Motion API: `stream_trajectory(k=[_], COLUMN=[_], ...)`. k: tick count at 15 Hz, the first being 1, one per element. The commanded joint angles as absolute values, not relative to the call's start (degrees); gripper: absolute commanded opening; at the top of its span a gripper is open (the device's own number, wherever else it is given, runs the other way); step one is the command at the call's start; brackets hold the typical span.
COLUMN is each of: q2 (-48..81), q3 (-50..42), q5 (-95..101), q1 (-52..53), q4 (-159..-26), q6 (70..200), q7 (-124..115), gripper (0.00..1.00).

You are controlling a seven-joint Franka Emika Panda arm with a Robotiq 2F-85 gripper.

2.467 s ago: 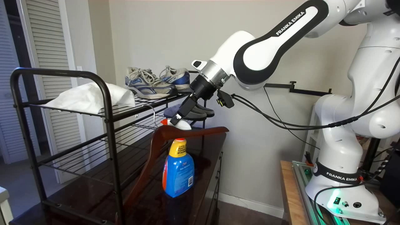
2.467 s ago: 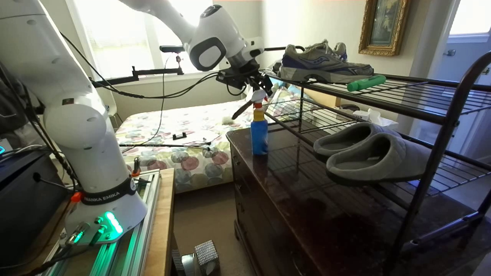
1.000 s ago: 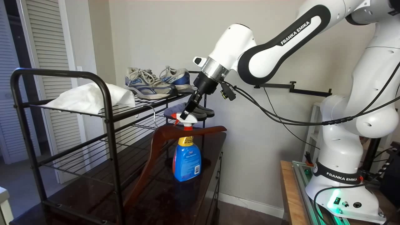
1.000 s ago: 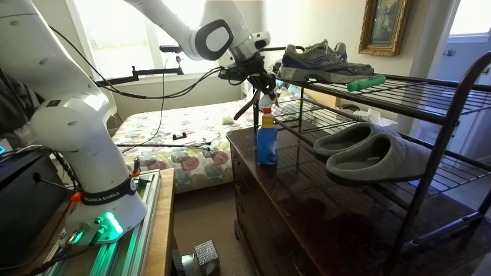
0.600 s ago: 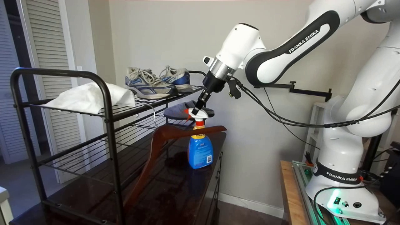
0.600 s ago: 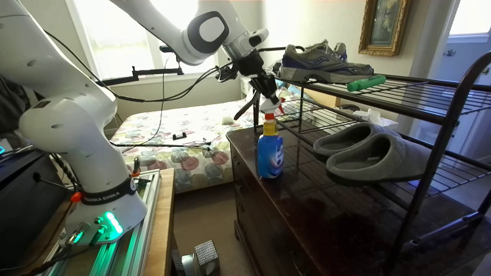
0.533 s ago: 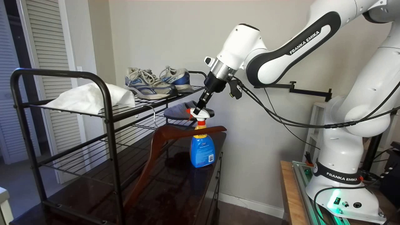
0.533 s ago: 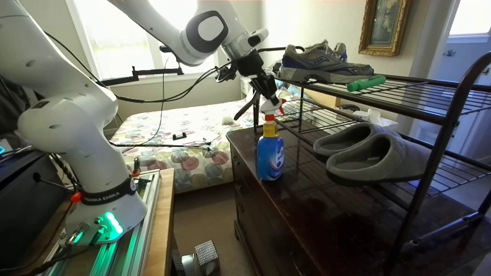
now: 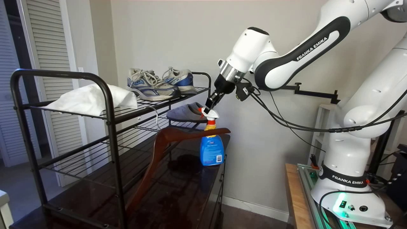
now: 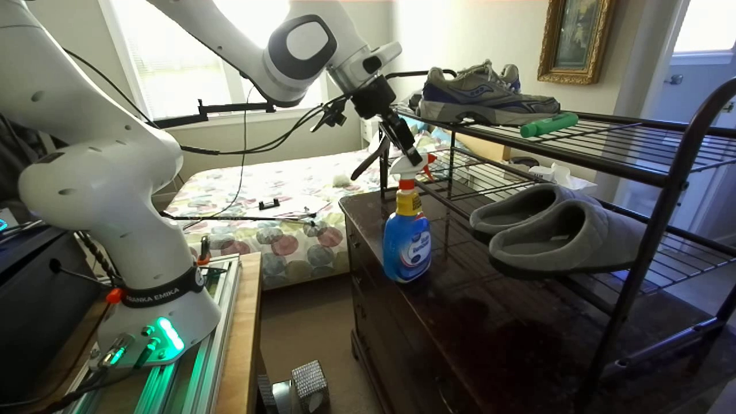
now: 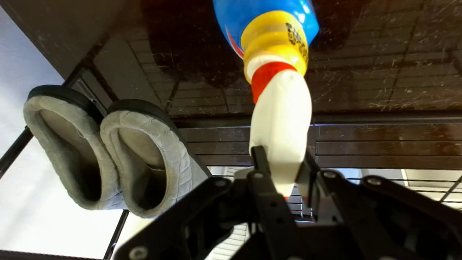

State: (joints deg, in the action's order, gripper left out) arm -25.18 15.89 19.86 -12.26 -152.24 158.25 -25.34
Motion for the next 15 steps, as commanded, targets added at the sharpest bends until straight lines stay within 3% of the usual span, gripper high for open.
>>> stream_trajectory(k=[1, 2, 3, 15], q2=[-25.3, -25.3, -24.4, -21.9], q3=[15.7, 15.7, 16.3, 19.5], q5=[19.5, 19.5, 20.7, 24.0], q1=[-12.2, -12.2, -14.1, -31.2], q4=[-152.3, -152.3, -151.8, -150.6], q6=[158.2, 158.4, 158.3, 163.2], q7=[-25.1, -25.1, -26.4, -40.5], gripper=[0.24, 0.24, 0.06, 0.06])
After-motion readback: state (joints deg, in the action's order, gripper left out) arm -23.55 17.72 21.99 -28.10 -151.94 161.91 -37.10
